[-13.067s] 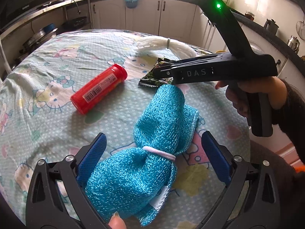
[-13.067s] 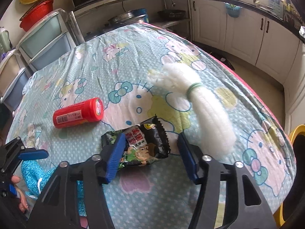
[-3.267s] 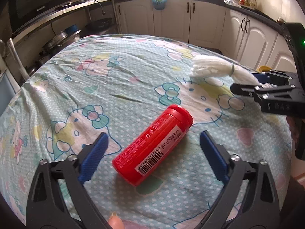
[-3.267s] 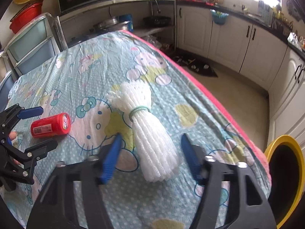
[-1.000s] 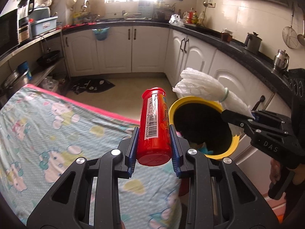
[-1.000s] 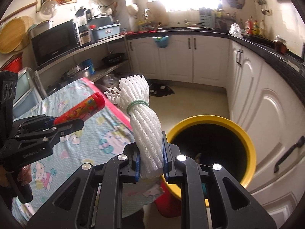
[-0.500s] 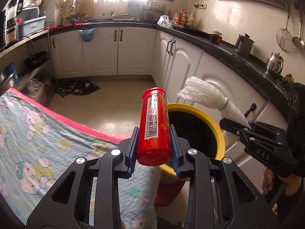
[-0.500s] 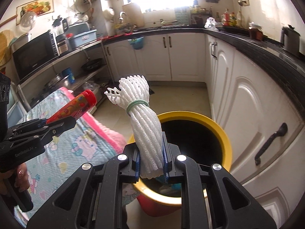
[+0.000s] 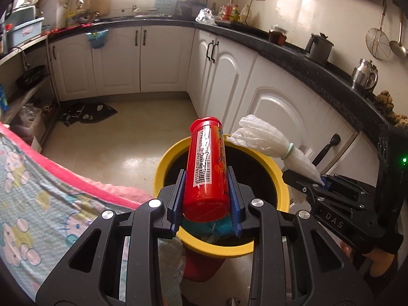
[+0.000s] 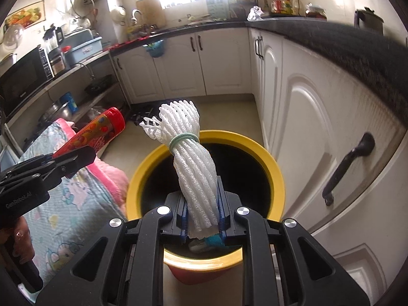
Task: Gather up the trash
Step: 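Open both tools to drop the net and red tube into the bin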
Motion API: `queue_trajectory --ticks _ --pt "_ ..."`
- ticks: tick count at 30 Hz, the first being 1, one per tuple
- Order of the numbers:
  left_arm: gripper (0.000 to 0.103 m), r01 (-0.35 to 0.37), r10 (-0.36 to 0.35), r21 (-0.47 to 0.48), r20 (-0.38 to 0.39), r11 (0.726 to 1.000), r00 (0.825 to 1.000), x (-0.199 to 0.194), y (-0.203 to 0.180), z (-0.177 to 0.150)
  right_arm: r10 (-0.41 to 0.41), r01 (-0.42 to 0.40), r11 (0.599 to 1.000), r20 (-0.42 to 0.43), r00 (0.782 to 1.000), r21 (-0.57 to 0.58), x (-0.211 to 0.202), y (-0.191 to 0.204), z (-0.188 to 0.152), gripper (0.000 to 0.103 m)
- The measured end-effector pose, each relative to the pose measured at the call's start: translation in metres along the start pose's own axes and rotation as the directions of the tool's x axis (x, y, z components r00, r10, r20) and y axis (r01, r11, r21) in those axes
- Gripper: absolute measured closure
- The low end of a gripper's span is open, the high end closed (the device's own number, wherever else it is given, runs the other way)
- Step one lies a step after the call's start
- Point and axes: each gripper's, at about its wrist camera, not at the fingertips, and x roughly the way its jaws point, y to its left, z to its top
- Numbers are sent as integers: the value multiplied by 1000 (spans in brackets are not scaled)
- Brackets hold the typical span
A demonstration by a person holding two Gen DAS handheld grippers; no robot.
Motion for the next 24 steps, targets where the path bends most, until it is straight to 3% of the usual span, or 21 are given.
queue_trajectory --ticks 16,21,22,24 --pt "79 28 -27 4 -104 1000 994 55 -12 -6 -24 28 999 -80 997 46 36 -23 -12 83" --pt "75 15 -15 3 -106 1000 994 61 -12 -7 -39 44 998 -93 995 48 40 -22 -16 65" --pt "67 12 -12 1 -112 1000 994 61 -11 -8 -44 48 998 -93 995 50 41 -22 -16 61" --pt "61 4 -3 3 -113 1000 994 61 -9 -9 -47 52 997 -92 995 54 40 -24 -17 59"
